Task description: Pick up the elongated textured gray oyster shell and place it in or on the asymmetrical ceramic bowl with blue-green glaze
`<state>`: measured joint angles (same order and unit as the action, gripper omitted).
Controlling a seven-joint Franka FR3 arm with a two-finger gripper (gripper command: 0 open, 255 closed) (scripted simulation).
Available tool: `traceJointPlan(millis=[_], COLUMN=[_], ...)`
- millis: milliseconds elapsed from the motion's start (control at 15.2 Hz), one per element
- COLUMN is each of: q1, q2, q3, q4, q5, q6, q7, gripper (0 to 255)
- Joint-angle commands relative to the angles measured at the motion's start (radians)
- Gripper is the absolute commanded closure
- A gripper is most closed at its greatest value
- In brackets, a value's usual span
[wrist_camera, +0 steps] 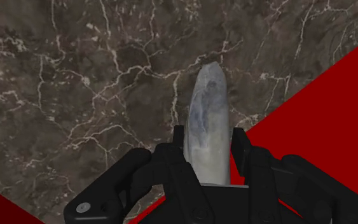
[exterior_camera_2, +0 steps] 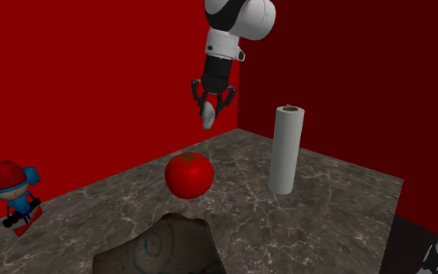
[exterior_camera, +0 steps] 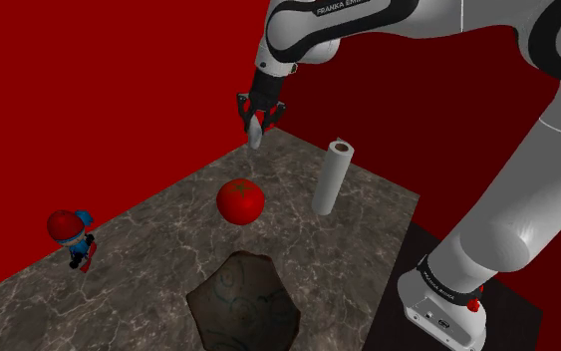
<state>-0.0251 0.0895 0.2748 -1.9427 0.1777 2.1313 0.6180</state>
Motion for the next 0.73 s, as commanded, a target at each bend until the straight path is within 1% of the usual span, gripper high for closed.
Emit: traceJointPlan(millis=[0, 66, 330, 660], q1=[-0.001, -0.001, 0.032, 0.081], q2=[-0.012, -0.013, -0.111, -0.22], q3=[-0.001, -0.001, 0.033, 0.081], q4=[0.014, 0.017, -0.102, -0.224], q5=[0.001, 0.001, 0.028, 0.065], q6=[-0.026, -0.031, 0.005, 0.036], q7=[0.002, 0.002, 0.054, 0.127], gripper=[255, 255, 255, 255])
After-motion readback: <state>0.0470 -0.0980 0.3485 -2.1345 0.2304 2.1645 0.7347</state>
